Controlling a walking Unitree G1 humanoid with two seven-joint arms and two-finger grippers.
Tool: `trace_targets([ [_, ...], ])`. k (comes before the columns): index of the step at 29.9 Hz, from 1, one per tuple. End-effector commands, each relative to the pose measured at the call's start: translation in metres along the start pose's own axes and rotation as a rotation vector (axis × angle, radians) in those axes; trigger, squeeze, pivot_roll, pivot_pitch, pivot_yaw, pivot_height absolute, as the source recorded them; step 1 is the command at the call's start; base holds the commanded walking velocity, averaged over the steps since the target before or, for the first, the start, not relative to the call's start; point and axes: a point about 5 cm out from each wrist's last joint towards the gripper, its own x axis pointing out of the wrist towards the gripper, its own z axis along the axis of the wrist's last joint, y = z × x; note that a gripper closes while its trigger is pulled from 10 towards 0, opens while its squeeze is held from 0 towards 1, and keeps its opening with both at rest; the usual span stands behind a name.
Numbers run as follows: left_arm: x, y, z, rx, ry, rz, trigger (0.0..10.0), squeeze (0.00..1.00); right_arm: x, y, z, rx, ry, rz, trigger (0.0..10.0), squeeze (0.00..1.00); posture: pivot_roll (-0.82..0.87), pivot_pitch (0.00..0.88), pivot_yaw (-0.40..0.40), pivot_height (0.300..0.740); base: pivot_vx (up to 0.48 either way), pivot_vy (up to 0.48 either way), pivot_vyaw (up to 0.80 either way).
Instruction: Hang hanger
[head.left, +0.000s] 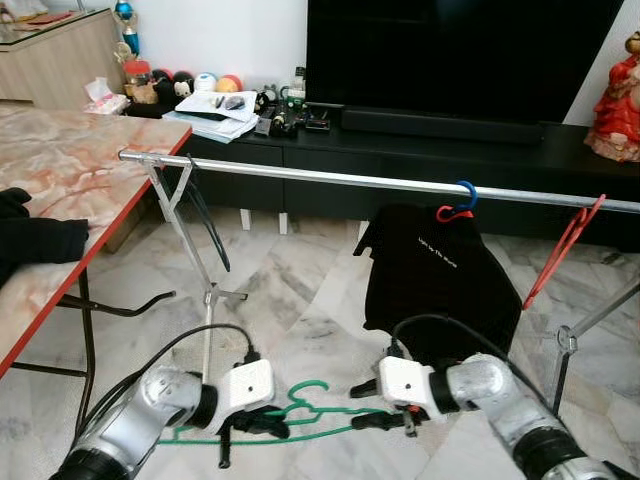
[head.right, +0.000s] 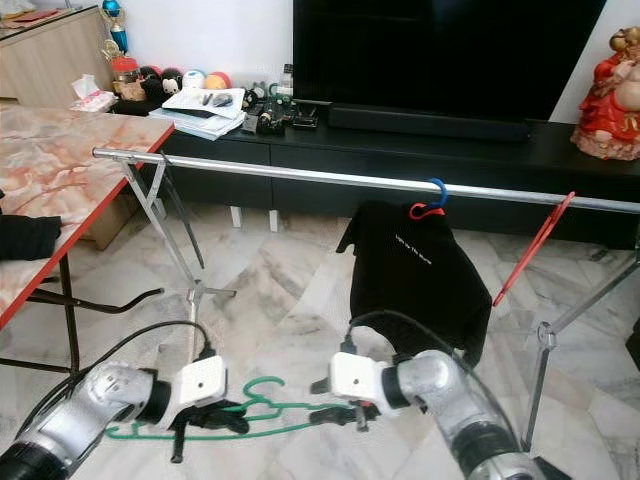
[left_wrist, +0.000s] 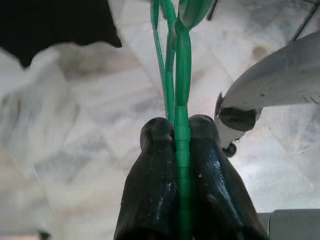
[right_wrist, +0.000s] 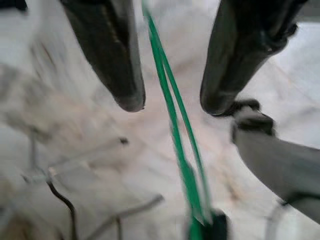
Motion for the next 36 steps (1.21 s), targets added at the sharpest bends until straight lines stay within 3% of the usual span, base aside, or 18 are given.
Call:
trace_targets([
  [1, -0.003, -0.001, -0.015, -0.069, -0.004, 0.059, 0.0, 0.0, -0.003, -0.003, -0.006, 0.03, 0.024, -0.061, 10.0, 0.0, 0.12, 0.024, -0.036, 0.74, 0.0, 0.0, 0.0],
  [5, -0.006, -0.004, -0.036, -0.141, 0.015, 0.203, 0.0, 0.0, -0.004, -0.007, -0.016, 0.122, 0.02, -0.227, 10.0, 0.0, 0.13, 0.027, -0.036, 0.74, 0.0, 0.0, 0.0],
  [6, -0.007, -0.004, -0.047, -0.164, 0.04, 0.308, 4.6, 0.0, -0.003, -0.007, -0.021, 0.188, 0.012, -0.323, 10.0, 0.0, 0.13, 0.027, -0.036, 0.74, 0.0, 0.0, 0.0],
  [7, -0.007, -0.004, -0.047, -0.164, 0.04, 0.308, 4.6, 0.0, -0.003, -0.007, -0.021, 0.188, 0.012, -0.323, 10.0, 0.0, 0.13, 0.027, -0.036, 0.74, 0.0, 0.0, 0.0],
  [8, -0.007, -0.006, -0.054, -0.203, 0.055, 0.356, 10.0, 0.0, -0.001, -0.006, -0.026, 0.245, 0.006, -0.383, 10.0, 0.0, 0.13, 0.027, -0.036, 0.74, 0.0, 0.0, 0.0],
  [9, -0.007, -0.011, -0.067, -0.276, 0.072, 0.43, 10.0, 0.0, 0.003, -0.001, -0.035, 0.368, 0.004, -0.478, 10.0, 0.0, 0.13, 0.025, -0.033, 0.74, 0.0, 0.0, 0.0],
  [10, -0.007, -0.011, -0.067, -0.276, 0.072, 0.43, 10.0, 0.0, 0.003, -0.001, -0.035, 0.368, 0.004, -0.478, 10.0, 0.0, 0.13, 0.025, -0.033, 0.74, 0.0, 0.0, 0.0],
  [12, -0.009, -0.018, -0.081, -0.375, 0.077, 0.525, 10.0, 0.0, 0.012, 0.011, -0.05, 0.535, 0.032, -0.593, 10.0, 0.0, 0.12, 0.024, -0.029, 0.74, 0.0, 0.0, 0.0],
  [13, -0.009, -0.018, -0.081, -0.375, 0.077, 0.525, 10.0, 0.0, 0.012, 0.011, -0.05, 0.535, 0.032, -0.593, 10.0, 0.0, 0.12, 0.024, -0.029, 0.74, 0.0, 0.0, 0.0],
  [14, -0.011, -0.02, -0.087, -0.426, 0.067, 0.611, 10.0, 0.0, 0.018, 0.022, -0.059, 0.633, 0.049, -0.645, 10.0, 0.0, 0.12, 0.024, -0.029, 0.74, 0.0, 0.0, 0.0],
  [15, -0.017, -0.024, -0.099, -0.605, 0.016, 0.801, 10.0, 0.0, 0.033, 0.052, -0.075, 0.857, 0.069, -0.721, 10.0, 0.0, 0.14, 0.02, -0.033, 0.74, 0.0, 0.0, 0.0],
  [16, -0.019, -0.026, -0.102, -0.654, 0.001, 0.854, 10.0, 0.0, 0.037, 0.06, -0.079, 0.911, 0.076, -0.738, 10.0, 0.0, 0.14, 0.02, -0.033, 0.74, 0.0, 0.0, 0.0],
  [19, -0.02, -0.031, -0.107, -0.715, -0.026, 0.916, 10.0, 0.0, 0.044, 0.08, -0.088, 1.029, 0.113, -0.794, 10.0, 0.0, 0.14, 0.017, -0.034, 0.74, 0.0, 0.0, 0.0],
  [20, -0.019, -0.039, -0.109, -0.752, -0.04, 0.98, 10.0, 0.0, 0.053, 0.105, -0.096, 1.239, 0.118, -0.851, 10.0, 0.0, 0.14, 0.014, -0.035, 0.74, 0.0, 0.0, 0.0],
  [22, -0.02, -0.044, -0.111, -0.784, -0.069, 1.017, 10.0, 0.0, 0.056, 0.122, -0.101, 1.349, 0.143, -0.905, 10.0, 0.0, 0.14, 0.01, -0.03, 0.74, 0.0, 0.0, 0.0],
  [23, -0.02, -0.045, -0.112, -0.805, -0.084, 1.038, 10.0, 0.0, 0.057, 0.128, -0.103, 1.386, 0.162, -0.926, 10.0, 0.0, 0.13, 0.003, -0.029, 0.74, 0.0, 0.0, 0.0],
  [26, -0.023, -0.049, -0.112, -0.796, -0.097, 1.063, 10.0, 0.0, 0.062, 0.142, -0.104, 1.337, 0.209, -0.861, 10.0, 0.0, 0.13, 0.0, -0.021, 0.74, 0.0, 0.0, 0.0],
  [36, -0.02, -0.05, -0.11, -0.767, -0.083, 1.05, 10.0, 0.0, 0.049, 0.149, -0.117, 1.344, 0.278, -0.935, 10.0, 0.0, 0.11, 0.0, -0.008, 0.74, 0.0, -0.455, 0.0],
])
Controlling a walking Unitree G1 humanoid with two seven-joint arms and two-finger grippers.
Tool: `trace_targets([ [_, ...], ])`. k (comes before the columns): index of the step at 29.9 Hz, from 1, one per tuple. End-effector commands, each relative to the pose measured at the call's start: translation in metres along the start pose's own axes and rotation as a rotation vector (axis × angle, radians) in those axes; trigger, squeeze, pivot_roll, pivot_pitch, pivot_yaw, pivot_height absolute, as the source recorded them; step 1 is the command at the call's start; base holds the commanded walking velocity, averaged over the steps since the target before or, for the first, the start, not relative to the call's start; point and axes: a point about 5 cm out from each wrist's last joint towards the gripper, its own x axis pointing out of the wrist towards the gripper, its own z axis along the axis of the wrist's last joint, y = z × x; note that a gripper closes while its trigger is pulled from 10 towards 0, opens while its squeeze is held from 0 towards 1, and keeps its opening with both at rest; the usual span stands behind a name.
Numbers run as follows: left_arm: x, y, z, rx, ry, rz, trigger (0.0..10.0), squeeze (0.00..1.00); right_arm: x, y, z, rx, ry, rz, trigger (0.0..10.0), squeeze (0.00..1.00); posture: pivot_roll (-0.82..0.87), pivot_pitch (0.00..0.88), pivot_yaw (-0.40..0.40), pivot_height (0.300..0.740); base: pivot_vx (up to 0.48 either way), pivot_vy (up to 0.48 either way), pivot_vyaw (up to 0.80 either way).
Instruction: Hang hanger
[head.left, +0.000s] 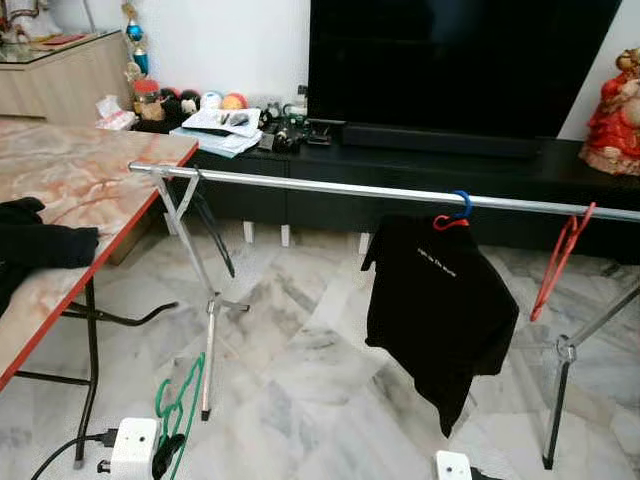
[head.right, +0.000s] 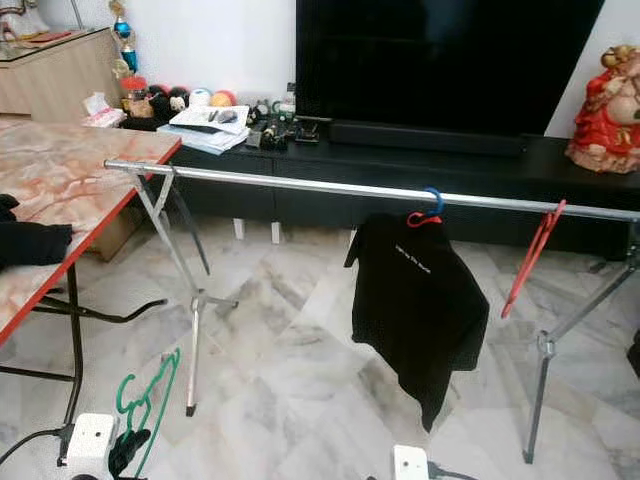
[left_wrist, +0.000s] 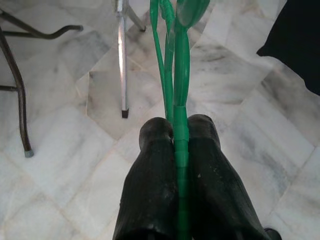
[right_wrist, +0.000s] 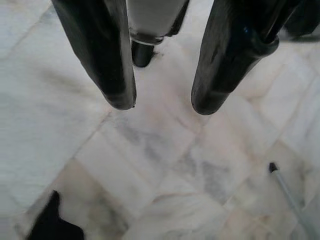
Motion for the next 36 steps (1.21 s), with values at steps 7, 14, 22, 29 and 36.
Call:
trace_targets([
  [7, 0.004, -0.015, 0.006, 0.026, -0.031, -0.037, 10.0, 0.0, 0.0, -0.001, -0.002, -0.014, 0.009, -0.026, 10.0, 0.0, 0.12, 0.0, -0.019, 0.74, 0.0, -0.472, 0.0],
  [14, 0.004, -0.014, 0.007, 0.014, -0.037, -0.008, 10.0, 0.0, 0.0, 0.001, -0.001, -0.047, 0.009, -0.012, 10.0, 0.0, 0.12, 0.0, -0.029, 0.74, 0.0, -0.472, 0.0],
  [22, -0.007, 0.002, 0.002, 0.024, -0.031, 0.094, 10.0, 0.0, -0.001, -0.005, -0.003, -0.056, 0.021, -0.023, 10.0, 0.0, 0.12, 0.0, -0.042, 0.74, 0.0, -0.059, 0.0],
  [29, -0.019, 0.009, -0.005, -0.002, -0.031, 0.152, 10.0, 0.0, -0.003, -0.009, -0.009, -0.09, 0.039, 0.005, 10.0, 0.0, 0.13, 0.0, -0.047, 0.74, 0.0, 0.0, 0.11],
  [36, -0.018, 0.003, 0.003, 0.008, -0.055, 0.15, 10.0, 0.0, -0.003, -0.008, -0.011, -0.085, 0.042, 0.019, 10.0, 0.0, 0.13, 0.0, -0.048, 0.74, 0.275, 0.0, 0.75],
])
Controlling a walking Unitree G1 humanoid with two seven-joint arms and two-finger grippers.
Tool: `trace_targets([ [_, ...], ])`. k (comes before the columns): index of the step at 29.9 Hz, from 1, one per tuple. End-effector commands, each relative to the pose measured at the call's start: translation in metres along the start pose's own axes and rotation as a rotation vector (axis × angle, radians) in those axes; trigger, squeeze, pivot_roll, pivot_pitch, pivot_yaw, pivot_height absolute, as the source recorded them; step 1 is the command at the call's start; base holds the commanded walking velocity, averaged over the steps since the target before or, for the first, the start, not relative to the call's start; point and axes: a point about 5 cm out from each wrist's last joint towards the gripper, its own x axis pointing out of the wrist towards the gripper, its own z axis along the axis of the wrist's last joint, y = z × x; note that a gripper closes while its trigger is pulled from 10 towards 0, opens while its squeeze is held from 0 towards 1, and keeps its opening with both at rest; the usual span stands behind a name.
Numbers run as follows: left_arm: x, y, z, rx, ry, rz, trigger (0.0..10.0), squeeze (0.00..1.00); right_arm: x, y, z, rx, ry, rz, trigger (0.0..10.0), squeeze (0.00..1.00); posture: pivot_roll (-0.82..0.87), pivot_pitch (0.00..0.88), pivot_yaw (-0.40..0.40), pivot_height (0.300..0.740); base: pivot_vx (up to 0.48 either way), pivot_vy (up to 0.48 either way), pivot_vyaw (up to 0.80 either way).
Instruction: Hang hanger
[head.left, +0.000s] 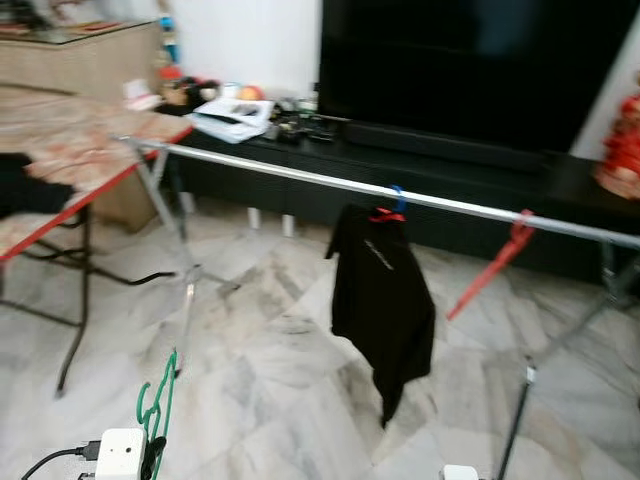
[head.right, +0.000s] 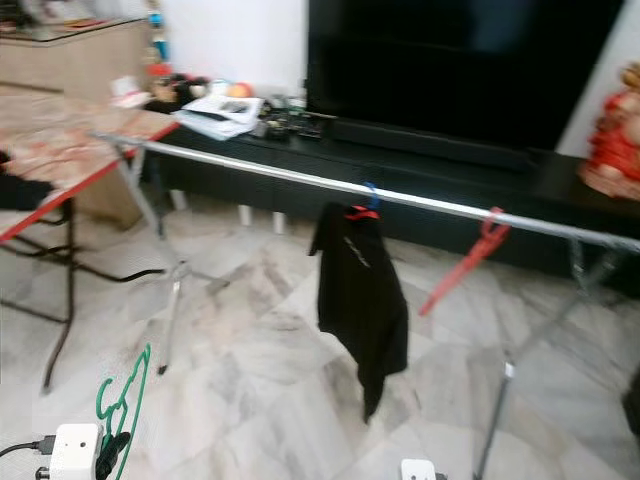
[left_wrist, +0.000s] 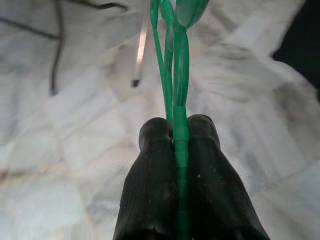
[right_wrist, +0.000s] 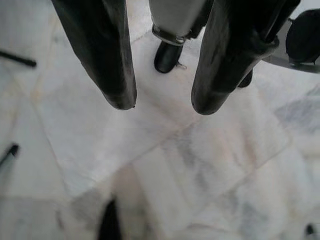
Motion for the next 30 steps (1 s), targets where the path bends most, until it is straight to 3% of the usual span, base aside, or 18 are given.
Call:
trace_targets([
  [1, 0.0023, -0.0019, 0.0052, 0.003, -0.008, -0.002, 10.0, 0.0, 0.0004, 0.0015, 0.0008, 0.009, -0.001, 0.006, 10.0, 0.0, 0.13, 0.0, -0.048, 0.74, 0.349, 0.0, 0.0],
  [10, 0.0027, -0.0066, 0.0074, 0.006, -0.006, -0.036, 10.0, 0.0, -0.0012, -0.0066, -0.0015, 0.027, 0.011, -0.015, 10.0, 0.0, 0.13, 0.0, -0.049, 0.74, 0.365, 0.0, 0.0],
  [30, 0.0049, -0.0105, 0.0139, 0.007, -0.021, -0.057, 10.0, 0.0, -0.0014, -0.004, -0.0052, -0.001, 0.035, 0.017, 10.0, 0.0, 0.13, 0.0, -0.055, 0.74, 0.418, 0.0, 0.0],
])
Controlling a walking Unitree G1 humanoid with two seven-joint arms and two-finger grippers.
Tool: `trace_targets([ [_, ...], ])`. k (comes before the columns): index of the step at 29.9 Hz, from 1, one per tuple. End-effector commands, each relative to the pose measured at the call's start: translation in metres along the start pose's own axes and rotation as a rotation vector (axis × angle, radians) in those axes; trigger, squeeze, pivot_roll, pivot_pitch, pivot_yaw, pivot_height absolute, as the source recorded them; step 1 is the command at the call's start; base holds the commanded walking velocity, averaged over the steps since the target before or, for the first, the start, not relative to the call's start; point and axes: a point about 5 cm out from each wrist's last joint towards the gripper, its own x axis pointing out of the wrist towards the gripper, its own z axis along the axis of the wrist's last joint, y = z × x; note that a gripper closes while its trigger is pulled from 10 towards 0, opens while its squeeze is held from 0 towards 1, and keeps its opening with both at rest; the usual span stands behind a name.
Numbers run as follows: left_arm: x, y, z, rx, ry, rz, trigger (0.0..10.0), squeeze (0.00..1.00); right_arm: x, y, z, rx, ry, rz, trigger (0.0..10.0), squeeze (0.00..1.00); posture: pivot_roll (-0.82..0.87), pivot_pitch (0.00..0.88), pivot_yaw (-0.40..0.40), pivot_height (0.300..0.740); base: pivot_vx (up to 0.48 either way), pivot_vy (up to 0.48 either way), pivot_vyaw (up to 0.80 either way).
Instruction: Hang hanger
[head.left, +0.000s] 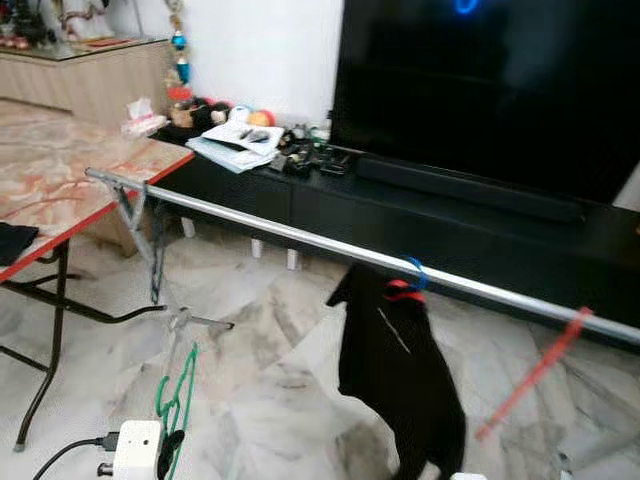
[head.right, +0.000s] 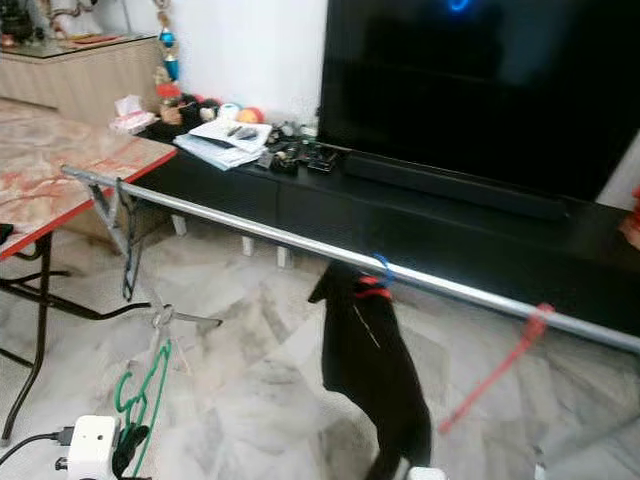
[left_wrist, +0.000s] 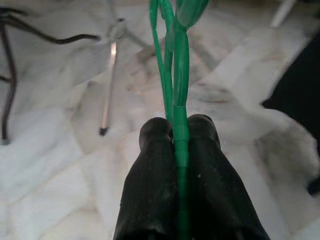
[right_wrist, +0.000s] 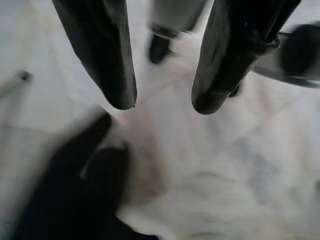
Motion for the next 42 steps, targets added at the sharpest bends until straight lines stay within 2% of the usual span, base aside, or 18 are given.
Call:
trace_targets([
  [1, 0.003, -0.005, 0.006, 0.001, -0.022, -0.015, 10.0, 0.0, -0.002, -0.01, -0.002, -0.006, 0.01, -0.023, 10.0, 0.0, 0.13, 0.0, -0.056, 0.74, 0.439, 0.0, 0.0],
  [10, 0.005, -0.005, 0.012, 0.057, -0.023, -0.053, 10.0, 0.0, 0.0, -0.002, 0.003, -0.017, 0.008, -0.013, 10.0, 0.0, 0.13, 0.0, -0.056, 0.74, 0.377, 0.0, 0.0],
  [12, 0.007, -0.007, 0.018, 0.142, -0.034, -0.112, 10.0, 0.0, 0.001, -0.001, 0.003, -0.019, 0.009, -0.01, 10.0, 0.0, 0.14, 0.0, -0.059, 0.74, 0.0, 0.0, 0.0],
  [16, 0.008, -0.007, 0.028, 0.23, -0.057, -0.183, 10.0, 0.0, 0.0, -0.002, 0.003, -0.022, 0.011, -0.008, 10.0, 0.0, 0.14, 0.0, -0.064, 0.74, 0.0, 0.0, 0.0],
  [17, 0.009, -0.006, 0.033, 0.278, -0.07, -0.214, 10.0, 0.0, 0.0, -0.003, 0.003, -0.024, 0.013, -0.009, 10.0, 0.0, 0.14, 0.0, -0.064, 0.74, 0.0, 0.0, 0.0],
  [21, 0.01, -0.005, 0.043, 0.329, -0.093, -0.269, 10.0, 0.0, 0.0, -0.006, 0.003, -0.026, 0.014, -0.013, 10.0, 0.0, 0.14, 0.0, -0.066, 0.74, 0.0, 0.0, 0.0],
  [23, 0.011, -0.001, 0.061, 0.37, -0.15, -0.302, 10.0, 0.0, -0.001, -0.009, 0.003, -0.027, 0.015, -0.017, 10.0, 0.0, 0.14, 0.0, -0.068, 0.74, 0.0, 0.0, 0.0],
  [24, 0.011, -0.001, 0.061, 0.37, -0.15, -0.302, 10.0, 0.0, -0.001, -0.009, 0.003, -0.027, 0.015, -0.017, 10.0, 0.0, 0.14, 0.0, -0.068, 0.74, 0.0, 0.0, 0.0],
  [26, 0.013, 0.002, 0.075, 0.422, -0.192, -0.315, 10.0, 0.0, -0.001, -0.011, 0.003, -0.028, 0.015, -0.019, 10.0, 0.0, 0.14, 0.0, -0.071, 0.74, 0.0, 0.0, 0.0],
  [29, 0.015, 0.003, 0.084, 0.443, -0.22, -0.316, 10.0, 0.0, -0.001, -0.01, 0.003, -0.031, 0.015, -0.018, 10.0, 0.0, 0.15, 0.0, -0.073, 0.74, 0.0, 0.0, 0.0],
  [34, 0.022, 0.003, 0.108, 0.469, -0.277, -0.313, 10.0, 0.0, 0.002, 0.004, 0.005, -0.036, 0.01, -0.002, 10.0, 0.0, 0.15, 0.0, -0.08, 0.74, 0.0, 0.0, 0.0],
  [39, 0.035, -0.002, 0.128, 0.435, -0.311, -0.295, 10.0, 0.0, 0.003, 0.01, 0.007, -0.038, 0.008, 0.002, 10.0, 0.0, 0.15, 0.0, -0.087, 0.74, 0.0, 0.0, 0.0],
  [42, 0.038, -0.003, 0.131, 0.434, -0.307, -0.292, 10.0, 0.0, 0.003, 0.009, 0.008, -0.038, 0.007, 0.001, 10.0, 0.0, 0.15, 0.0, -0.087, 0.74, 0.0, 0.0, 0.0],
])
